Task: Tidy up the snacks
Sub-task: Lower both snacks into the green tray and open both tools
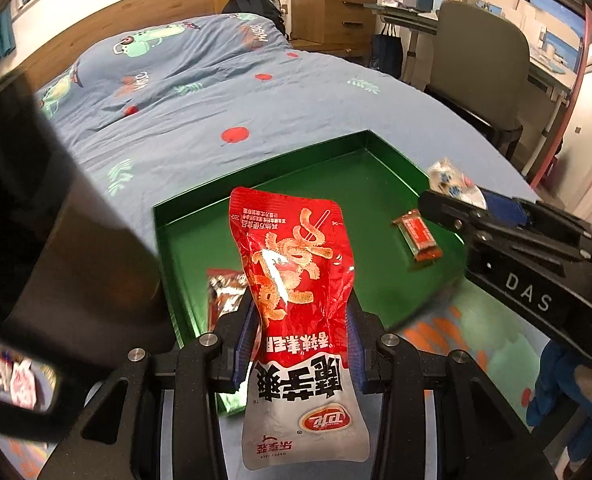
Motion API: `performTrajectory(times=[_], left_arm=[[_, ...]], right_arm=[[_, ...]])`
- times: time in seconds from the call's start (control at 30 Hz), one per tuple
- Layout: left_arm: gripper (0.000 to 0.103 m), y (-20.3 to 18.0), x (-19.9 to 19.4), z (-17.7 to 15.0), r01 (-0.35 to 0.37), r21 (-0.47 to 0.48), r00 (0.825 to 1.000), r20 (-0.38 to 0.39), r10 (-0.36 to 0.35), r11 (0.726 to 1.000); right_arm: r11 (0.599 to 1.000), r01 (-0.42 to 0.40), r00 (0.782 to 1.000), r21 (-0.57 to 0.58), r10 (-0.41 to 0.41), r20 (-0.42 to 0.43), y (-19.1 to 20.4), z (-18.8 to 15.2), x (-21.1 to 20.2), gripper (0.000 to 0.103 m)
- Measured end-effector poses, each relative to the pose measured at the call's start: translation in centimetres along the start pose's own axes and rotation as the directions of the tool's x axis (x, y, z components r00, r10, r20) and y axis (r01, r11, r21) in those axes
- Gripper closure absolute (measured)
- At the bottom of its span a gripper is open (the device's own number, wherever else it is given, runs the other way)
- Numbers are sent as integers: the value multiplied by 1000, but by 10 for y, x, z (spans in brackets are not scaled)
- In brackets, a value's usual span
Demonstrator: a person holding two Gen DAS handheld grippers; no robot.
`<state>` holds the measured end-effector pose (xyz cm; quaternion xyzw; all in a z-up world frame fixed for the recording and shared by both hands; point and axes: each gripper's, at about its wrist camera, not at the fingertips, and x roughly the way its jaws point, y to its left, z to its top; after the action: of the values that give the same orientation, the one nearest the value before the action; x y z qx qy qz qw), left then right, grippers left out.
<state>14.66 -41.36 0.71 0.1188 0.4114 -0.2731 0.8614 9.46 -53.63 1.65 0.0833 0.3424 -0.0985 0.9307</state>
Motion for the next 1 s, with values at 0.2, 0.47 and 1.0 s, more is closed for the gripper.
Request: performTrajectory(times=[0.2, 0.47, 1.0], left_arm=[[68, -1, 33, 0, 7, -4, 999, -40, -7, 1000], [68, -7, 53, -5, -23, 29, 999, -47, 24, 999], [66, 3, 69, -13, -68, 41, 995, -74, 71, 997]], right_arm=[[1000, 5, 1000, -17, -5, -11, 1, 9, 37, 0], [999, 21, 998, -33, -23, -54, 3, 11, 77, 0], [997, 51, 994, -62, -56, -92, 4, 0, 103, 0]])
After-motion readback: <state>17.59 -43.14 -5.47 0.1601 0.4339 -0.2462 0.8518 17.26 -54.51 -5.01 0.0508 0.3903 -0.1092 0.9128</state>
